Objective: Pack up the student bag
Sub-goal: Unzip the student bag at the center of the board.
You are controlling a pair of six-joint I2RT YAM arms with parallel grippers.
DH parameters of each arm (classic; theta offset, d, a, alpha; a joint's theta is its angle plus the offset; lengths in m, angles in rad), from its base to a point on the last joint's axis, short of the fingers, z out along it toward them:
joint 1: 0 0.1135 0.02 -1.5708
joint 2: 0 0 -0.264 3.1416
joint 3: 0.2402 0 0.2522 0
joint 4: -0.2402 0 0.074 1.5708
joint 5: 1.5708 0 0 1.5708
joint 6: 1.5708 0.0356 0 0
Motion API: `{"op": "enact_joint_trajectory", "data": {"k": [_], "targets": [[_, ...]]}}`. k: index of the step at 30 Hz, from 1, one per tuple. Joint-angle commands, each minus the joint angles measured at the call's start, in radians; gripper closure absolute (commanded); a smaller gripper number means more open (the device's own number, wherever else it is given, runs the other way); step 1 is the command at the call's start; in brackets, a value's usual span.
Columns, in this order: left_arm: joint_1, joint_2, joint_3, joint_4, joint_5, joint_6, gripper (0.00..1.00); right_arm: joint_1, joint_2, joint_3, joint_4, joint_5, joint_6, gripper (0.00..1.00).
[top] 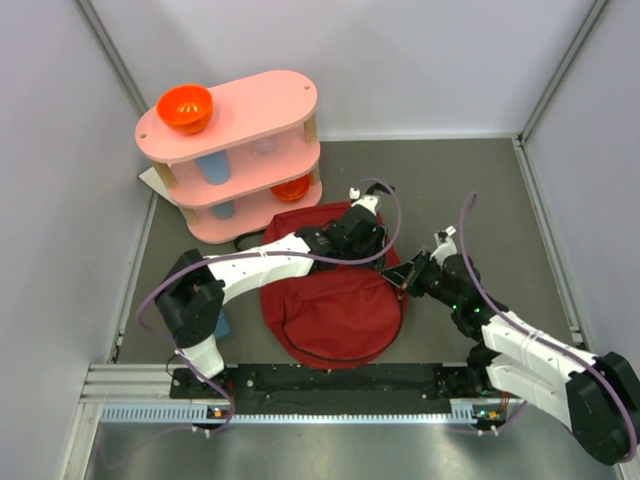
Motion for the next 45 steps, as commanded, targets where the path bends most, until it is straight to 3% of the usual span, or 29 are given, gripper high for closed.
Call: {"op": "enact_joint_trajectory", "data": {"k": [1,6,10,16,20,26,31,45], "targets": [[-0.002,-0.008,0.053,-0.048,-0.065,0.010,0.40,0.021,-0.050,0.025,0.029,-0.003,-0.033,1.00],[-0.003,-0.001,0.052,-0.054,-0.062,-0.005,0.53,0.029,-0.059,0.033,0.022,-0.011,-0.047,1.00],[-0.003,0.001,0.052,-0.050,-0.065,-0.010,0.72,0.041,-0.069,0.034,0.022,-0.007,-0.053,1.00],[-0.003,0.007,0.046,-0.047,-0.068,-0.013,0.83,0.055,-0.093,0.044,-0.003,0.008,-0.060,1.00],[-0.003,0.002,0.035,-0.045,-0.078,-0.013,1.00,0.057,-0.113,0.041,-0.014,0.020,-0.063,1.00],[-0.003,-0.039,-0.003,-0.050,-0.127,-0.013,1.00,0.057,-0.127,0.047,-0.093,0.078,-0.054,1.00],[-0.001,-0.129,-0.074,-0.106,-0.258,-0.016,1.00,0.057,-0.109,0.056,-0.150,0.158,-0.014,1.00],[0.068,-0.511,-0.462,-0.301,-0.472,-0.112,1.00,0.050,-0.134,0.034,-0.224,0.293,0.050,1.00]]}}
